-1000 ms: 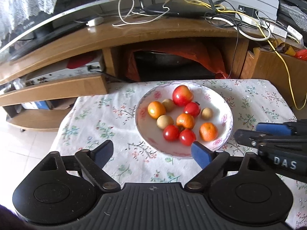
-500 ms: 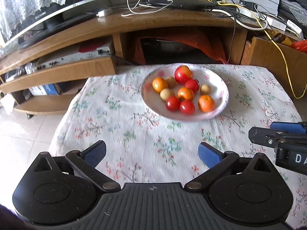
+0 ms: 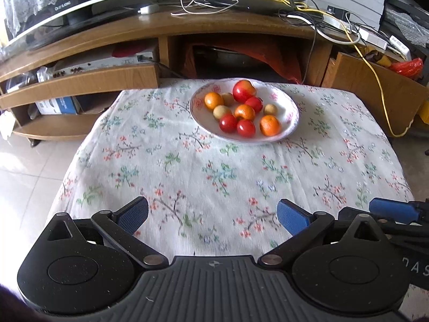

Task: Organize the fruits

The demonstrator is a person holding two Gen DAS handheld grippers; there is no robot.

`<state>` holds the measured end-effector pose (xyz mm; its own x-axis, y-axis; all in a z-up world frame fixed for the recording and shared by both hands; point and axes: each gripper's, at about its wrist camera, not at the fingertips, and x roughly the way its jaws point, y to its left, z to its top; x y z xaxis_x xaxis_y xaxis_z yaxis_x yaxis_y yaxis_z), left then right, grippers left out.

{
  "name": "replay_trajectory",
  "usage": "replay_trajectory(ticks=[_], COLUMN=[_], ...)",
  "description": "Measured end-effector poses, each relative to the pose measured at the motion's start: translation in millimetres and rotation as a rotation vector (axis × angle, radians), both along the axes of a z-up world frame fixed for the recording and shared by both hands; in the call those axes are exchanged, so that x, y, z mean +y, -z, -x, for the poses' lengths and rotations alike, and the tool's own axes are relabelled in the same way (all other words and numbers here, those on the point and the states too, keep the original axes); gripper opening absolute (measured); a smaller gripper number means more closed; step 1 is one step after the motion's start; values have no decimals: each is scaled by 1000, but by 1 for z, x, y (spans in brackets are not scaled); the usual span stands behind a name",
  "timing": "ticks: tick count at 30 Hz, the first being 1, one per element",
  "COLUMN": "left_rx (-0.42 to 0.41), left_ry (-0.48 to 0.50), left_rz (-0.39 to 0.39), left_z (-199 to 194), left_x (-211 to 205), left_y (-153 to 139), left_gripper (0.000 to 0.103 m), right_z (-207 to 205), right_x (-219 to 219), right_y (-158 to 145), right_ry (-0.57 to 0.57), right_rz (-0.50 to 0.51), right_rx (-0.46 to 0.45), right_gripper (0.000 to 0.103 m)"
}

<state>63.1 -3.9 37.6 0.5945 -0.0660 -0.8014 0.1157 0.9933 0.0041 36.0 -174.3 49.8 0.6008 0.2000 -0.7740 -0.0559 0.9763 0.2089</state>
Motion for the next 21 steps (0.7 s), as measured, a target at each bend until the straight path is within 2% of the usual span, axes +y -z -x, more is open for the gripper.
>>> replay_trajectory(ticks=[8,21], left_rx=[14,38], left_ry=[7,42], left_rz=[27,28], left_z=[24,58], left_x=[6,8], left_y=[-1,5], left_gripper=[103,103], right_z=[28,56], right_x=[1,3], right_y=[-8,-4], right_ry=[13,15], right_rz=[-14,-1], right_rx=[-21,3], right_gripper=[37,37])
